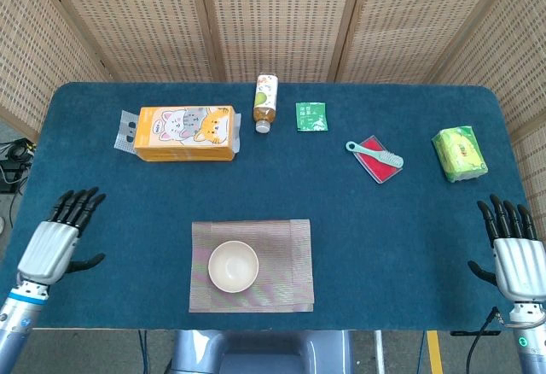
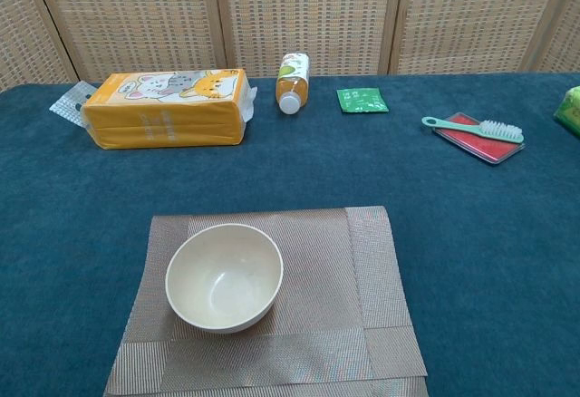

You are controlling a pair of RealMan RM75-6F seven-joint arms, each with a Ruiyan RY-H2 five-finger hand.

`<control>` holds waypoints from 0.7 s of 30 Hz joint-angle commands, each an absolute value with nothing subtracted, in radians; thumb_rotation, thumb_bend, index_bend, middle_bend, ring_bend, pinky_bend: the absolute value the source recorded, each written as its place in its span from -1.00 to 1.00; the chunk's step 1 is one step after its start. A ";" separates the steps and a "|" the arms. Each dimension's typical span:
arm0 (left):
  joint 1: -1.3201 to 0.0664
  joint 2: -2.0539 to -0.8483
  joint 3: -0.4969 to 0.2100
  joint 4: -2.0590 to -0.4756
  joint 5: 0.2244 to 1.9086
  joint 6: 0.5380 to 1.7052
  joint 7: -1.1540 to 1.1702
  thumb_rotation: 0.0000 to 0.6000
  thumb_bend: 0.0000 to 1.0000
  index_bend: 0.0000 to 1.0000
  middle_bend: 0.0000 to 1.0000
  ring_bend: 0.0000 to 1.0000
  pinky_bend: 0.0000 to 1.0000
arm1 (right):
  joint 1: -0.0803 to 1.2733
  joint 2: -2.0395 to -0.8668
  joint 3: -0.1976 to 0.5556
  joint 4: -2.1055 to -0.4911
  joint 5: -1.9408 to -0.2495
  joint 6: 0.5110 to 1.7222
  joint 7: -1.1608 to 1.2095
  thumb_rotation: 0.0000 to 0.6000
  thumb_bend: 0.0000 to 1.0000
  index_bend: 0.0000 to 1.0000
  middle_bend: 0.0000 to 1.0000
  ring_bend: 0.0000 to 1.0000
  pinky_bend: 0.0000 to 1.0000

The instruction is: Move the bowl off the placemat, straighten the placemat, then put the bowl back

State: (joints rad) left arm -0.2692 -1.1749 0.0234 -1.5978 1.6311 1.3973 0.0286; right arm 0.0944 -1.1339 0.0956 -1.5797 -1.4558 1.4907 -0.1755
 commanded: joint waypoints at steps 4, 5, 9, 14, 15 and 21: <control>-0.459 -1.275 0.058 -1.548 1.856 1.212 0.065 1.00 -1.00 -0.74 -1.00 -1.00 -1.00 | 0.096 -1.139 0.096 -1.573 -1.445 1.481 -0.190 1.00 -1.00 -0.97 -1.00 -1.00 -1.00; -0.473 -1.283 0.060 -1.547 1.863 1.191 0.074 1.00 -1.00 -0.69 -1.00 -1.00 -1.00 | 0.097 -1.141 0.095 -1.571 -1.442 1.477 -0.192 1.00 -1.00 -0.97 -1.00 -1.00 -1.00; -0.533 -1.325 0.065 -1.554 1.882 1.091 0.131 1.00 -1.00 -0.47 -1.00 -1.00 -1.00 | 0.101 -1.148 0.098 -1.561 -1.425 1.463 -0.201 1.00 -1.00 -0.97 -1.00 -1.00 -1.00; -0.568 -1.372 0.067 -1.540 1.873 1.021 0.161 1.00 -0.96 -0.37 -1.00 -1.00 -1.00 | 0.101 -1.151 0.103 -1.551 -1.404 1.454 -0.202 1.00 -1.00 -0.97 -1.00 -1.00 -1.00; -0.577 -1.387 0.067 -1.530 1.870 1.004 0.166 1.00 -0.94 -0.37 -1.00 -1.00 -1.00 | 0.101 -1.151 0.105 -1.548 -1.398 1.450 -0.201 1.00 -1.00 -0.97 -1.00 -1.00 -1.00; -0.619 -1.472 0.059 -1.458 1.856 0.949 0.211 1.00 -0.62 -0.28 -1.00 -1.00 -1.00 | 0.107 -1.157 0.111 -1.532 -1.377 1.431 -0.199 1.00 -1.00 -0.97 -1.00 -1.00 -1.00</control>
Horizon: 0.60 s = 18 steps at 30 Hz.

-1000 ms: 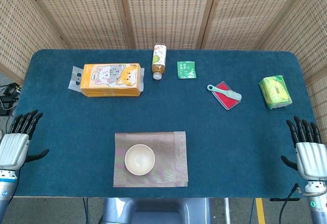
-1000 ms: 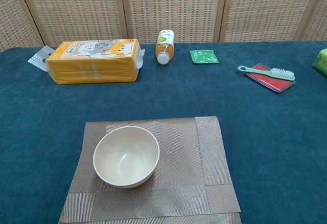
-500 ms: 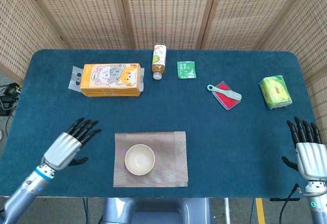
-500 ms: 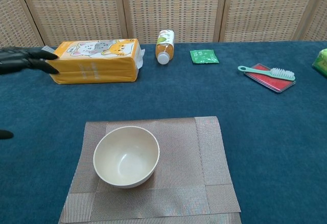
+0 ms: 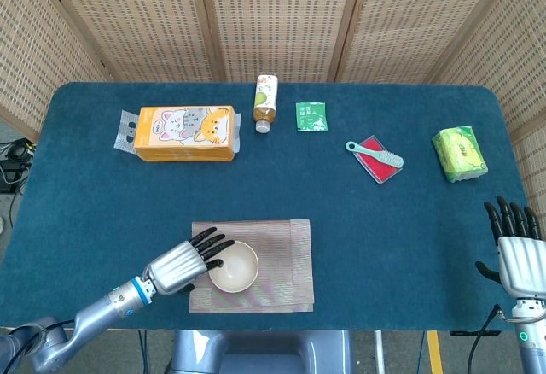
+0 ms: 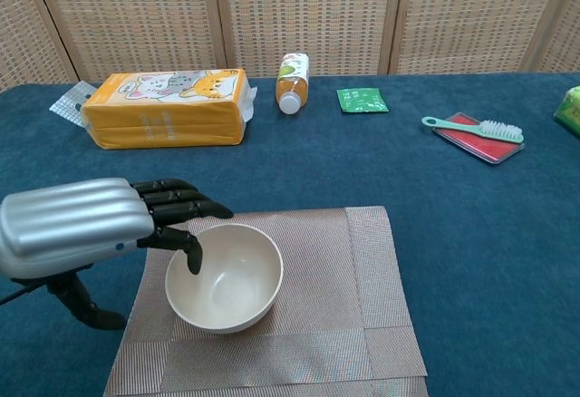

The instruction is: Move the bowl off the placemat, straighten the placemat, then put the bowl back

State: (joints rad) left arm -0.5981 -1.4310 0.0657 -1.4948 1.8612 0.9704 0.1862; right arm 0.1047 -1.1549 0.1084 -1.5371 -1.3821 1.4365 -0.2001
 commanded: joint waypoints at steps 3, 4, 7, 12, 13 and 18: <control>-0.630 -1.514 0.058 -1.414 1.857 0.949 0.226 1.00 -0.42 -0.16 -1.00 -1.00 -1.00 | 0.108 -1.157 0.111 -1.531 -1.375 1.429 -0.197 1.00 -1.00 -0.97 -1.00 -1.00 -1.00; -0.631 -1.520 0.058 -1.407 1.855 0.949 0.228 1.00 -0.37 -0.12 -1.00 -1.00 -1.00 | 0.108 -1.157 0.111 -1.531 -1.375 1.430 -0.197 1.00 -1.00 -0.97 -1.00 -1.00 -1.00; -0.638 -1.540 0.059 -1.390 1.846 0.951 0.226 1.00 -0.16 0.07 -1.00 -1.00 -1.00 | 0.107 -1.155 0.111 -1.533 -1.376 1.432 -0.194 1.00 -1.00 -0.97 -1.00 -1.00 -1.00; -0.638 -1.536 0.055 -1.388 1.838 0.999 0.207 1.00 -0.08 0.26 -1.00 -1.00 -1.00 | 0.105 -1.151 0.111 -1.536 -1.378 1.437 -0.188 1.00 -1.00 -0.97 -1.00 -1.00 -1.00; -0.637 -1.533 0.053 -1.389 1.836 1.005 0.205 1.00 -0.08 0.27 -1.00 -1.00 -1.00 | 0.105 -1.150 0.111 -1.536 -1.379 1.436 -0.187 1.00 -1.00 -0.97 -1.00 -1.00 -1.00; -0.632 -1.500 0.026 -1.400 1.806 1.054 0.190 1.00 -0.08 0.29 -1.00 -1.00 -1.00 | 0.104 -1.148 0.109 -1.539 -1.382 1.437 -0.184 1.00 -1.00 -0.95 -1.00 -1.00 -1.00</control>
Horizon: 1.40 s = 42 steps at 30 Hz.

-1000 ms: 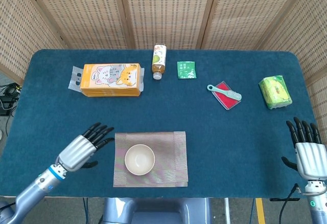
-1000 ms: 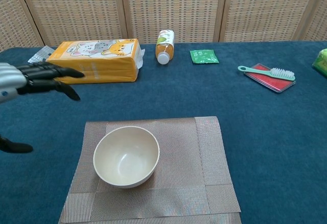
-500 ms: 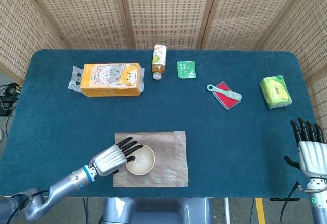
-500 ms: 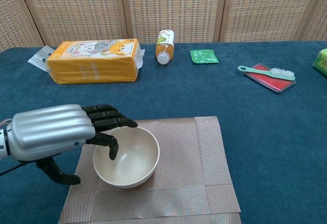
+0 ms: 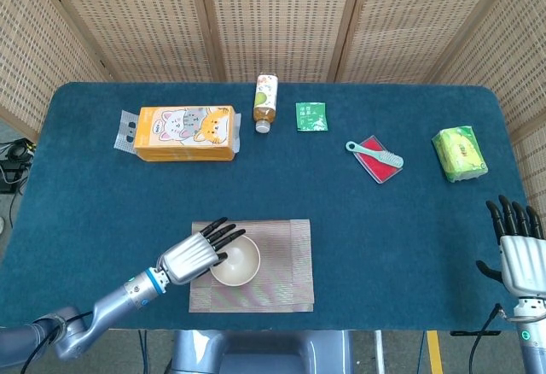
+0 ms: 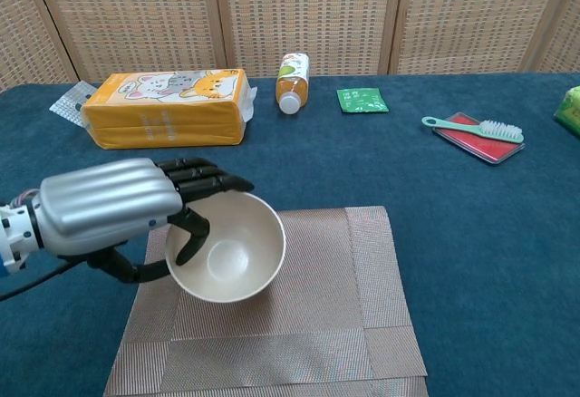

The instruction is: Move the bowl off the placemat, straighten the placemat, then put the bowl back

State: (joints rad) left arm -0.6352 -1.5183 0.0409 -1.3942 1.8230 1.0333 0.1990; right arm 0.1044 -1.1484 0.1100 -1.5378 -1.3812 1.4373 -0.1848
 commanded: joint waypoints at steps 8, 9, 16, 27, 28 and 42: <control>-0.599 -1.412 -0.052 -1.354 1.651 1.100 0.083 1.00 -0.08 0.30 -1.00 -1.00 -1.00 | 0.104 -1.146 0.105 -1.547 -1.392 1.441 -0.188 1.00 -1.00 -0.94 -1.00 -1.00 -1.00; -0.592 -1.405 -0.062 -1.331 1.616 1.095 0.058 1.00 -0.08 0.30 -1.00 -1.00 -1.00 | 0.104 -1.146 0.104 -1.548 -1.393 1.442 -0.189 1.00 -1.00 -0.94 -1.00 -1.00 -1.00; -0.517 -1.421 -0.078 -1.120 1.405 1.017 -0.105 1.00 -0.08 0.29 -1.00 -1.00 -1.00 | 0.106 -1.149 0.102 -1.552 -1.396 1.438 -0.196 1.00 -1.00 -0.93 -1.00 -1.00 -1.00; -0.488 -1.473 -0.124 -0.980 1.226 0.903 -0.127 1.00 -0.08 0.21 -1.00 -1.00 -1.00 | 0.113 -1.153 0.097 -1.559 -1.403 1.430 -0.208 1.00 -1.00 -0.93 -1.00 -1.00 -1.00; -0.488 -1.477 -0.126 -0.978 1.219 0.901 -0.119 1.00 -0.11 0.16 -1.00 -1.00 -1.00 | 0.113 -1.153 0.097 -1.559 -1.403 1.431 -0.209 1.00 -1.00 -0.93 -1.00 -1.00 -1.00; -0.422 -1.356 -0.111 -1.208 1.461 1.208 -0.345 1.00 -1.00 -0.78 -1.00 -1.00 -1.00 | 0.113 -1.152 0.096 -1.559 -1.400 1.428 -0.209 1.00 -1.00 -0.93 -1.00 -1.00 -1.00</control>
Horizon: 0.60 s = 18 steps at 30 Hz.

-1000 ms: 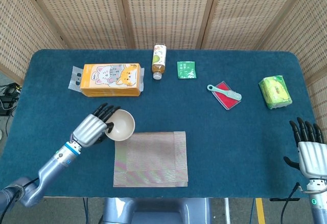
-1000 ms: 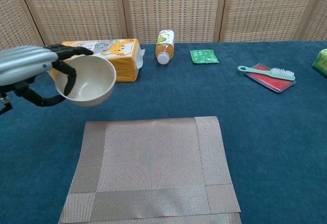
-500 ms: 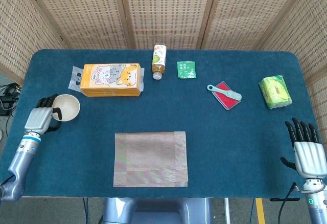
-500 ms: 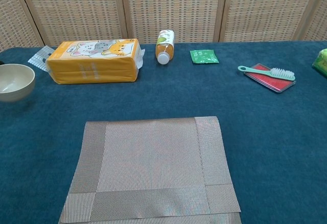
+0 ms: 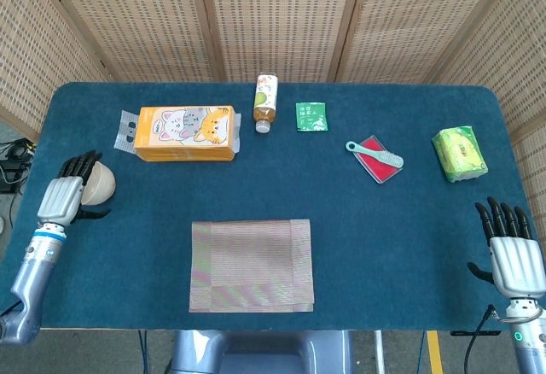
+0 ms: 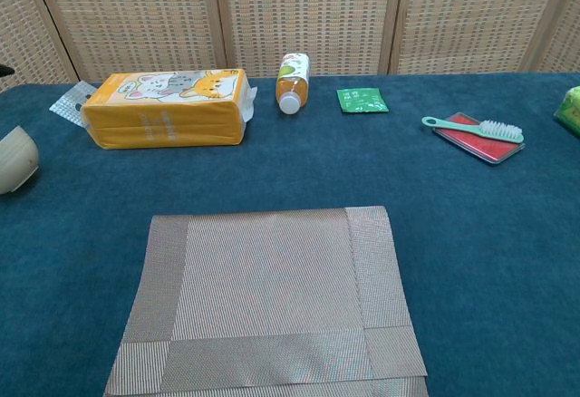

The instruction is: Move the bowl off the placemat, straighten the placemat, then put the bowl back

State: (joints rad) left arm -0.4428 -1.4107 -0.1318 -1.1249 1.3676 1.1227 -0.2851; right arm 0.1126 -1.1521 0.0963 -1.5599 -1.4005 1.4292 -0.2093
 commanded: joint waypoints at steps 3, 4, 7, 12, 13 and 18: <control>-0.425 -1.303 -0.062 -1.295 1.582 1.263 -0.380 1.00 -1.00 -0.41 -1.00 -1.00 -1.00 | 0.113 -1.152 0.096 -1.559 -1.399 1.427 -0.209 1.00 -1.00 -0.93 -1.00 -1.00 -1.00; -0.432 -1.285 -0.037 -1.327 1.634 1.275 -0.373 1.00 -1.00 -0.35 -1.00 -1.00 -1.00 | 0.113 -1.152 0.096 -1.559 -1.398 1.427 -0.208 1.00 -1.00 -0.93 -1.00 -1.00 -1.00; -0.457 -1.264 0.013 -1.390 1.731 1.267 -0.344 1.00 -1.00 -0.25 -1.00 -1.00 -1.00 | 0.113 -1.151 0.097 -1.559 -1.397 1.427 -0.208 1.00 -1.00 -0.93 -1.00 -1.00 -1.00; -0.531 -1.292 0.099 -1.486 1.872 1.164 -0.261 1.00 -1.00 -0.23 -1.00 -1.00 -1.00 | 0.112 -1.150 0.098 -1.557 -1.392 1.427 -0.205 1.00 -1.00 -0.92 -1.00 -1.00 -1.00; -0.541 -1.301 0.106 -1.493 1.876 1.138 -0.241 1.00 -1.00 -0.23 -1.00 -1.00 -1.00 | 0.112 -1.150 0.099 -1.556 -1.390 1.426 -0.203 1.00 -1.00 -0.93 -1.00 -1.00 -1.00; -0.565 -1.338 0.131 -1.498 1.873 1.066 -0.179 1.00 -1.00 -0.22 -1.00 -1.00 -1.00 | 0.112 -1.149 0.101 -1.551 -1.384 1.423 -0.198 1.00 -1.00 -0.93 -1.00 -1.00 -1.00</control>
State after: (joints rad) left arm -0.5458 -1.3159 0.1102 -1.4904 1.8649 1.0966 -0.2025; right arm 0.1119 -1.1489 0.1011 -1.5511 -1.3840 1.4238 -0.1978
